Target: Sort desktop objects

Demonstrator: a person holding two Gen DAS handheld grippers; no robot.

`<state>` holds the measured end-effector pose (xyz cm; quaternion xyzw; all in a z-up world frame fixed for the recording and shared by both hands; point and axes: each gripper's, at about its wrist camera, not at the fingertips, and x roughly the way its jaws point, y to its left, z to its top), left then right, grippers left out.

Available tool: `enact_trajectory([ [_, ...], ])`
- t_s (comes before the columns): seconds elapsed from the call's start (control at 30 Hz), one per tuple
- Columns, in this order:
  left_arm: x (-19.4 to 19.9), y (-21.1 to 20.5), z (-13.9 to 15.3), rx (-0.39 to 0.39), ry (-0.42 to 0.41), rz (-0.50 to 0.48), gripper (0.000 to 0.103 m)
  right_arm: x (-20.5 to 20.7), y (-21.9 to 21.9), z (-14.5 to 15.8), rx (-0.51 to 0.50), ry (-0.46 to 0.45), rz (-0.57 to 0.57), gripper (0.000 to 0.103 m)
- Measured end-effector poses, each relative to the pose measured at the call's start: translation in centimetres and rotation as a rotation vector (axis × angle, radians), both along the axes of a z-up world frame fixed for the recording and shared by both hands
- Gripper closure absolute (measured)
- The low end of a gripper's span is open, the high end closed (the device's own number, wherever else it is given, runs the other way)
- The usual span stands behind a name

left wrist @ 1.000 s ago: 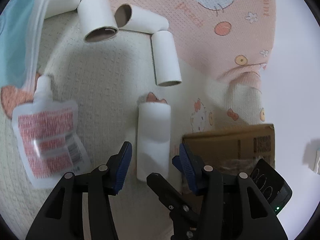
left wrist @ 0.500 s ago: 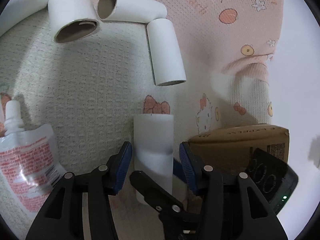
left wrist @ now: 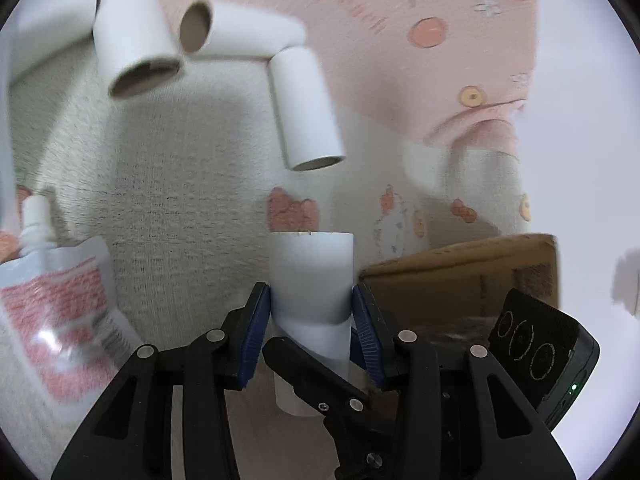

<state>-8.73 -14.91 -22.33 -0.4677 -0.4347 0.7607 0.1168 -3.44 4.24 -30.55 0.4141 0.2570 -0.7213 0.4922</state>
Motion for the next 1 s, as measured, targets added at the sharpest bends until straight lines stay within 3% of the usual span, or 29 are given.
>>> enact_trajectory([
  [0.27, 2.1, 1.0, 8.4, -0.074, 0.179, -0.009, 0.057, 3.7, 2.2, 6.1, -0.14, 0.097, 0.07, 0.06],
  [0.5, 1.5, 2.2, 15.0, -0.075, 0.312, -0.072, 0.056, 5.8, 3.0, 11.8, -0.243, 0.179, 0.069, 0.06],
  [1.0, -0.2, 5.9, 22.9, -0.214, 0.421, -0.202, 0.057, 5.2, 4.6, 18.7, -0.31, 0.246, 0.036, 0.06],
])
